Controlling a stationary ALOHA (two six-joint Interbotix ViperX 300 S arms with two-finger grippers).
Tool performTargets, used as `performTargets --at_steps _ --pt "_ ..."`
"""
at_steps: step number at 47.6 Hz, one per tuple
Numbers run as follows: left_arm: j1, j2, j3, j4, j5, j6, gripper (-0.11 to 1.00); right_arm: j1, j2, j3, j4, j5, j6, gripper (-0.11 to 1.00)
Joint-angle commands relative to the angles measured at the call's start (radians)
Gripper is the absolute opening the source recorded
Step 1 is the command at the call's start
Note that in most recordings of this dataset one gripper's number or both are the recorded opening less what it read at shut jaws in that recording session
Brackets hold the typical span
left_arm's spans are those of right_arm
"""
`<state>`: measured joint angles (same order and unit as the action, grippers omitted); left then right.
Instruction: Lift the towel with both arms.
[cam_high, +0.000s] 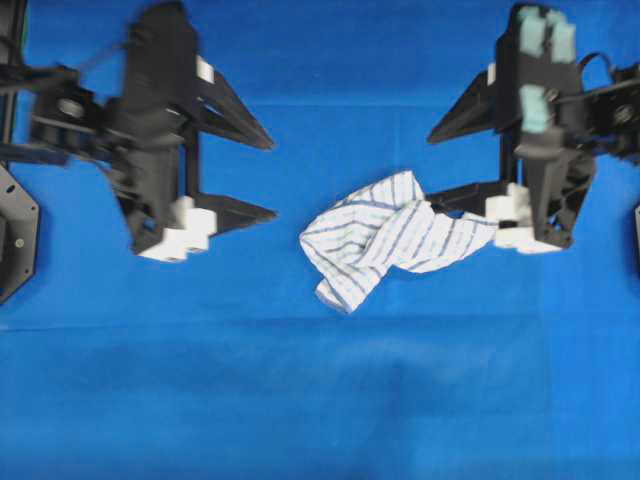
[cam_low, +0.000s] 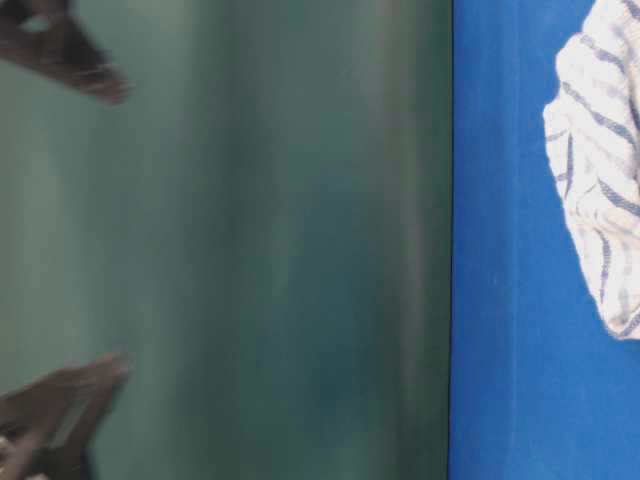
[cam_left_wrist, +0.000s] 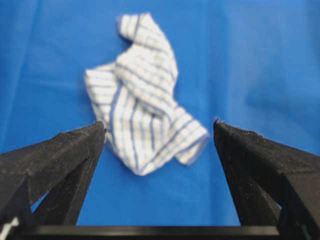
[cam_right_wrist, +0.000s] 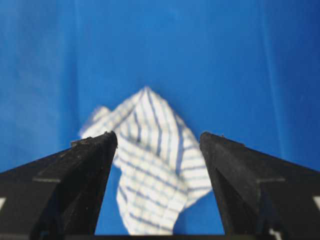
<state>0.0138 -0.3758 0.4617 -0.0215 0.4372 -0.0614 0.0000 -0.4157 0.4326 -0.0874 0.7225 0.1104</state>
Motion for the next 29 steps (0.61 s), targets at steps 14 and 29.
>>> performTargets --at_steps 14,29 --pt "-0.006 0.173 0.084 0.003 -0.189 0.009 0.92 0.005 0.071 0.235 0.0 -0.166 0.048 0.68" --pt "-0.006 0.379 0.17 0.002 -0.42 0.009 0.92 0.014 0.209 0.394 0.002 -0.37 0.077 0.68"
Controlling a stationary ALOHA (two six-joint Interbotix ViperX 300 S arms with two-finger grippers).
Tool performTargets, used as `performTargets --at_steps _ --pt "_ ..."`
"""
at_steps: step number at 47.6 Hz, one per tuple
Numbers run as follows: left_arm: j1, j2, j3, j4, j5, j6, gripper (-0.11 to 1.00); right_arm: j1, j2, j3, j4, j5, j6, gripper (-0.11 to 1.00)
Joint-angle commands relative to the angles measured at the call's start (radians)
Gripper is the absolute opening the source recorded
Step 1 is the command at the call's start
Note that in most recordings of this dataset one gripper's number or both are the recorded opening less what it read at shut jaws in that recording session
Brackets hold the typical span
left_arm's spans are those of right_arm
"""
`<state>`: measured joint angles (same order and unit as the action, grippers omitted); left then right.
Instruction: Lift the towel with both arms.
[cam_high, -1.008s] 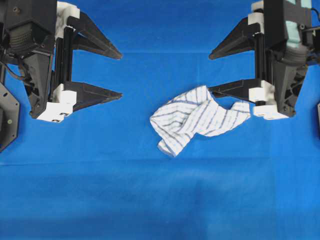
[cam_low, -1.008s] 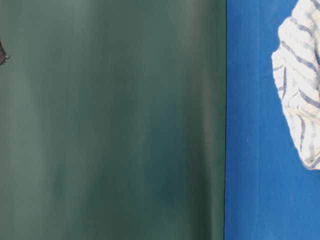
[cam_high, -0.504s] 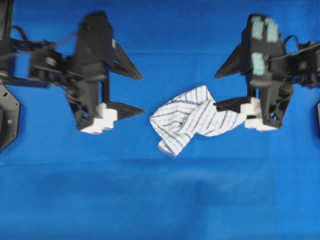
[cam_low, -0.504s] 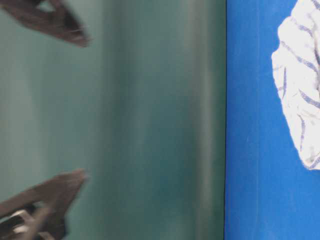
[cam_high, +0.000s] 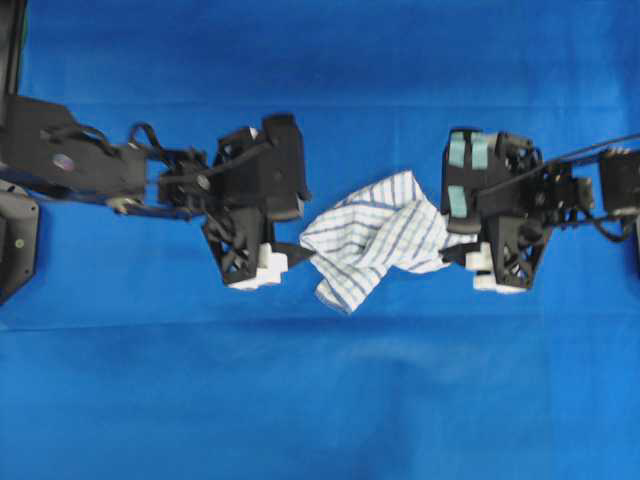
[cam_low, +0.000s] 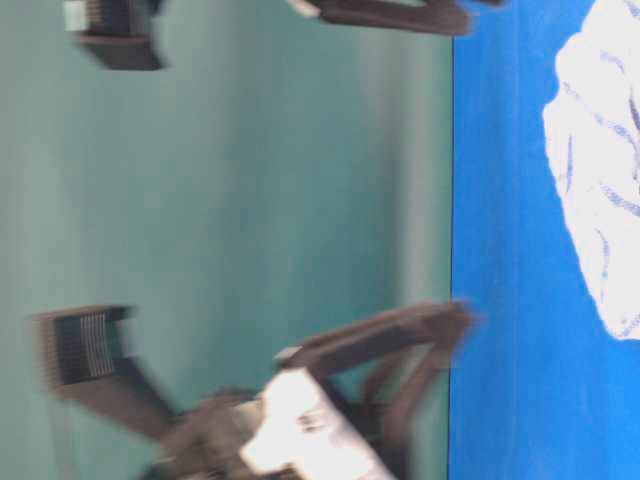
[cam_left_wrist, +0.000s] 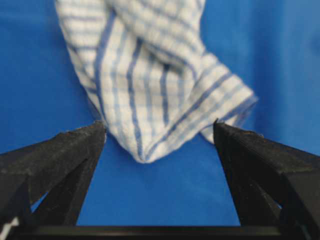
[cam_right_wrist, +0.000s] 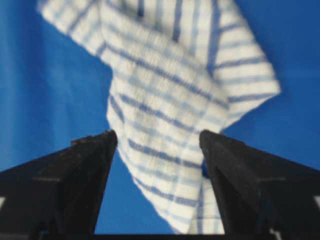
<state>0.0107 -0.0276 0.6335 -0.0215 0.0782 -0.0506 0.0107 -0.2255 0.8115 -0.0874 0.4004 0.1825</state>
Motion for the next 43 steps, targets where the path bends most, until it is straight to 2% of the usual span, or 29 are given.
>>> performTargets --at_steps 1,12,20,32,36,40,43 --pt "-0.003 0.041 0.002 0.002 -0.077 -0.002 0.92 0.005 0.029 0.021 0.002 -0.058 0.005 0.68" --pt "-0.005 0.169 0.003 0.002 -0.179 -0.003 0.92 0.0 0.132 0.043 0.002 -0.137 0.008 0.68" --pt "-0.005 0.222 0.003 0.002 -0.192 -0.005 0.92 -0.009 0.192 0.049 0.002 -0.201 0.008 0.68" --pt "-0.008 0.233 0.0 -0.002 -0.186 -0.009 0.89 -0.029 0.236 0.044 0.003 -0.23 0.008 0.66" --pt "-0.008 0.233 0.002 -0.002 -0.181 -0.011 0.77 -0.031 0.236 0.043 0.002 -0.236 0.008 0.63" --pt "-0.008 0.232 0.003 -0.002 -0.176 -0.009 0.55 -0.029 0.236 0.043 0.003 -0.236 0.008 0.54" --pt "-0.008 0.23 0.006 -0.002 -0.175 -0.006 0.36 -0.031 0.236 0.043 0.002 -0.236 0.008 0.41"
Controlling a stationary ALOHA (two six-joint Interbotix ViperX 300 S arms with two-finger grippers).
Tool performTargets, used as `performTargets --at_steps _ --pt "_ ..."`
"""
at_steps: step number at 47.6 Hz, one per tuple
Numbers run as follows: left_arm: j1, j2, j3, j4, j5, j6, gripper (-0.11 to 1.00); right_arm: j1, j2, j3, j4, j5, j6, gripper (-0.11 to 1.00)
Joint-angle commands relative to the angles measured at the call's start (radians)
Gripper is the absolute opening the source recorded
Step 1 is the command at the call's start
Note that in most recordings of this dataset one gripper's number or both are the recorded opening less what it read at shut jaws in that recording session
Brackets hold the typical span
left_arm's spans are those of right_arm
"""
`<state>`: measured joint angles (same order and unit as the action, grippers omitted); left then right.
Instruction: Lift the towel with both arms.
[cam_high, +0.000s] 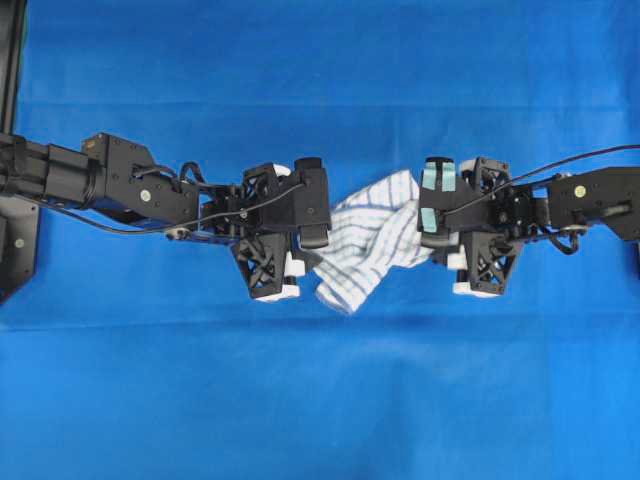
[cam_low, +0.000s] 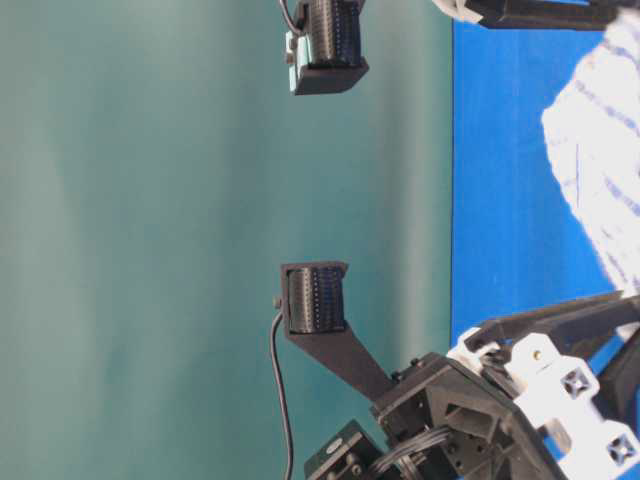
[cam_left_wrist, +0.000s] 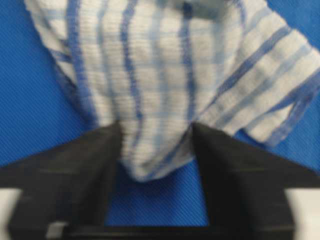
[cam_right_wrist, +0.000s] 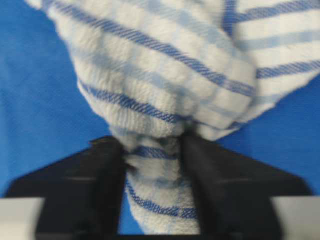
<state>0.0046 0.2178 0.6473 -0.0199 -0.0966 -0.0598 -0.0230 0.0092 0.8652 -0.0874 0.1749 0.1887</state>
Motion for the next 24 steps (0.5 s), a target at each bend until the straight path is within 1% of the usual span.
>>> performTargets --at_steps 1,3,4,5,7,17,24 --pt "-0.002 -0.015 -0.006 -0.003 -0.002 0.003 0.3 0.003 0.002 -0.012 0.002 -0.011 0.0 0.36" --pt "-0.002 -0.015 -0.006 -0.003 -0.002 0.003 0.18 0.005 0.002 -0.011 0.002 -0.011 0.0 0.23" --pt "0.0 -0.015 -0.006 -0.003 0.0 0.003 0.14 0.003 0.002 -0.011 0.002 -0.011 0.0 0.18" --pt "-0.002 -0.017 -0.006 -0.003 0.0 0.003 0.1 0.003 0.002 -0.011 0.002 -0.011 0.0 0.15" --pt "-0.002 -0.017 -0.006 -0.003 0.0 0.003 0.05 0.003 -0.002 -0.011 0.002 -0.011 0.0 0.15" --pt "0.0 -0.044 -0.018 -0.003 0.034 0.0 0.05 0.003 -0.025 -0.018 0.002 -0.006 0.0 0.15" --pt "0.003 -0.114 -0.048 -0.003 0.12 -0.009 0.05 0.003 -0.083 -0.038 0.003 0.026 0.0 0.15"
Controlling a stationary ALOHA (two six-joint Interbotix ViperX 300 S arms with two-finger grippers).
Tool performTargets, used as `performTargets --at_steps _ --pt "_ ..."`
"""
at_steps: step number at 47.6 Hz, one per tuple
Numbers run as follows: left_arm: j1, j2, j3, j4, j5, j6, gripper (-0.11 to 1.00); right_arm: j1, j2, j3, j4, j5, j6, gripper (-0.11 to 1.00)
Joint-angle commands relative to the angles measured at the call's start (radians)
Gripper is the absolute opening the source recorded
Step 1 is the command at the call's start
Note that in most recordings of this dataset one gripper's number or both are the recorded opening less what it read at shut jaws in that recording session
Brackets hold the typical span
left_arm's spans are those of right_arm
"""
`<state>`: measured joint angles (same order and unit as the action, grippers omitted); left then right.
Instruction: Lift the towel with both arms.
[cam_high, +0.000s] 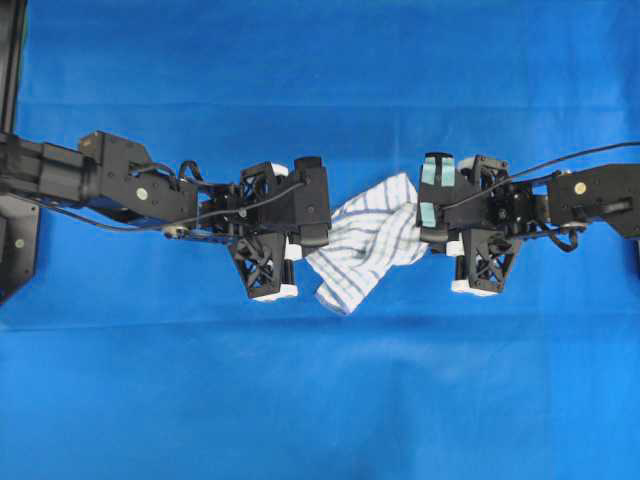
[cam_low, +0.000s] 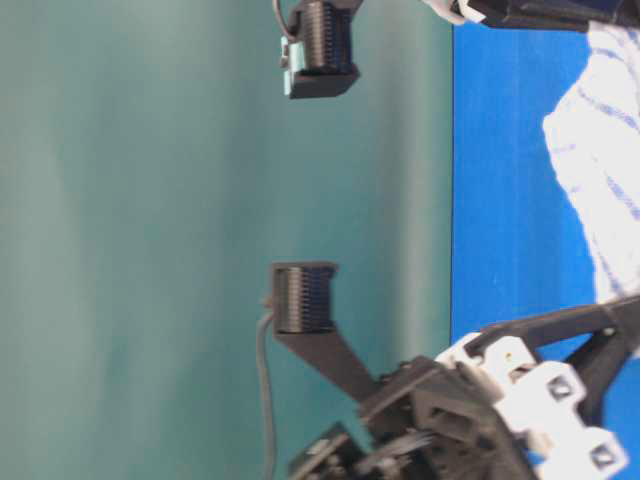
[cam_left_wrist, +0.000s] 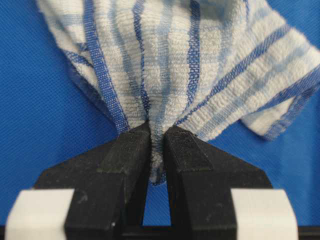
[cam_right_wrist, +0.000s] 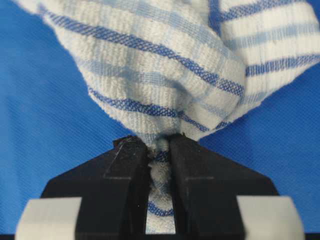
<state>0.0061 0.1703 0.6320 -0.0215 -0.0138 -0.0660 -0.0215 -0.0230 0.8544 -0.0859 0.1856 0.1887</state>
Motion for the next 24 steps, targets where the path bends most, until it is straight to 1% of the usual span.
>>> performTargets --at_steps 1,6,12,18,24 --pt "0.002 -0.081 -0.041 -0.002 0.063 -0.003 0.05 0.002 -0.061 -0.034 0.002 0.023 0.0 0.15" --pt "0.005 -0.132 -0.078 -0.002 0.158 -0.003 0.05 0.002 -0.118 -0.071 0.0 0.095 0.0 0.15" --pt "0.005 -0.176 -0.127 -0.002 0.264 -0.003 0.05 0.002 -0.186 -0.132 0.002 0.218 0.003 0.15" --pt "0.005 -0.233 -0.176 -0.002 0.371 -0.002 0.05 0.002 -0.241 -0.212 0.002 0.347 0.005 0.15" --pt "0.005 -0.31 -0.209 0.0 0.456 0.005 0.05 0.002 -0.278 -0.295 -0.002 0.433 0.003 0.15"
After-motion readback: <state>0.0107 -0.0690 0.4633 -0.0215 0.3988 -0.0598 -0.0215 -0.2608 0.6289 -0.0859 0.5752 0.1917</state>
